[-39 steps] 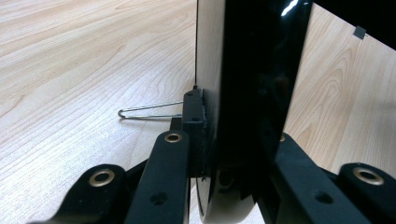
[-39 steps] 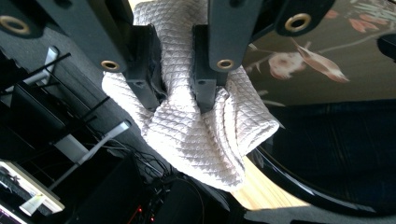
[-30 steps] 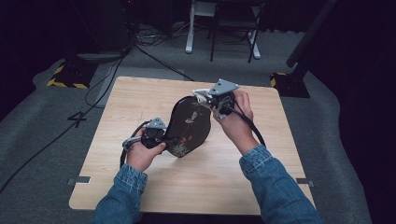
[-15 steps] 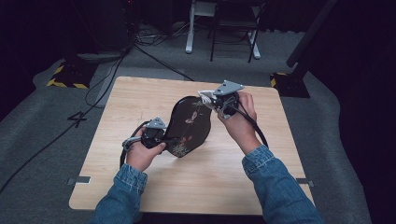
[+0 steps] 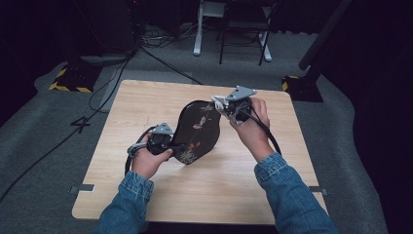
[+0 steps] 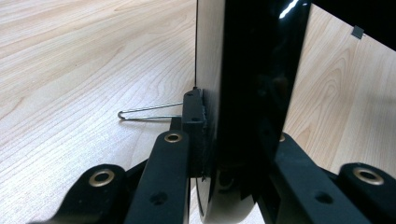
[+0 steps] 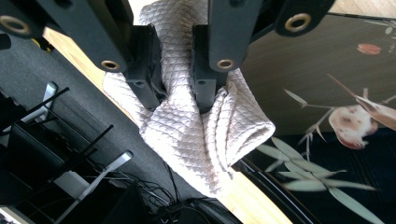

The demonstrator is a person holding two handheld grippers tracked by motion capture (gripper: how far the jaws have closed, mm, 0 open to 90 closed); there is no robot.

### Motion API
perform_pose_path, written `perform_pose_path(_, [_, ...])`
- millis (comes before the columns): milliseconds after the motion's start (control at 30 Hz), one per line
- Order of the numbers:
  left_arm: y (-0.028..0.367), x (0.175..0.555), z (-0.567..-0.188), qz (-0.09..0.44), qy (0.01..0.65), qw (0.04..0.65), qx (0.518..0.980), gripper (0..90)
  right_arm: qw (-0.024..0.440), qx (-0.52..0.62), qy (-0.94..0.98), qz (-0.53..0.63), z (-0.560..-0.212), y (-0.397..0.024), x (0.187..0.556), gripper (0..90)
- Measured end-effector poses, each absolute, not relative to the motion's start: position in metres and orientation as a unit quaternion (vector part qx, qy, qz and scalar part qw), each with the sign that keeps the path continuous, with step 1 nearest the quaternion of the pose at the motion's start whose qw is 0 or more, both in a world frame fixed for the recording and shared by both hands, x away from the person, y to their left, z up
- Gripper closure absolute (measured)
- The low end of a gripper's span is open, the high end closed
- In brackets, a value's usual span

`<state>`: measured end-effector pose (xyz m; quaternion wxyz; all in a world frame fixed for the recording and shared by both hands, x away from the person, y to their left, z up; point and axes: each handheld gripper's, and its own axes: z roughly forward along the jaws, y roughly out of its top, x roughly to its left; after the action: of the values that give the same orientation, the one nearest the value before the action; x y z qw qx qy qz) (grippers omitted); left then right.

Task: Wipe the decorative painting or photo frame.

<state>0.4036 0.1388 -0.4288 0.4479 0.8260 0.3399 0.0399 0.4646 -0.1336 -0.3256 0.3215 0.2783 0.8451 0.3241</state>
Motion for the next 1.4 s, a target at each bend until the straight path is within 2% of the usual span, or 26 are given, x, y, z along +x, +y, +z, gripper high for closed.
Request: perform_pose_path(1400, [0.138, 0.405, -0.428, 0.039, 0.335, 0.441, 0.832, 79.9, 0.257, 0.302, 0.874, 0.280, -0.383, -0.140, 0.469, 76.1])
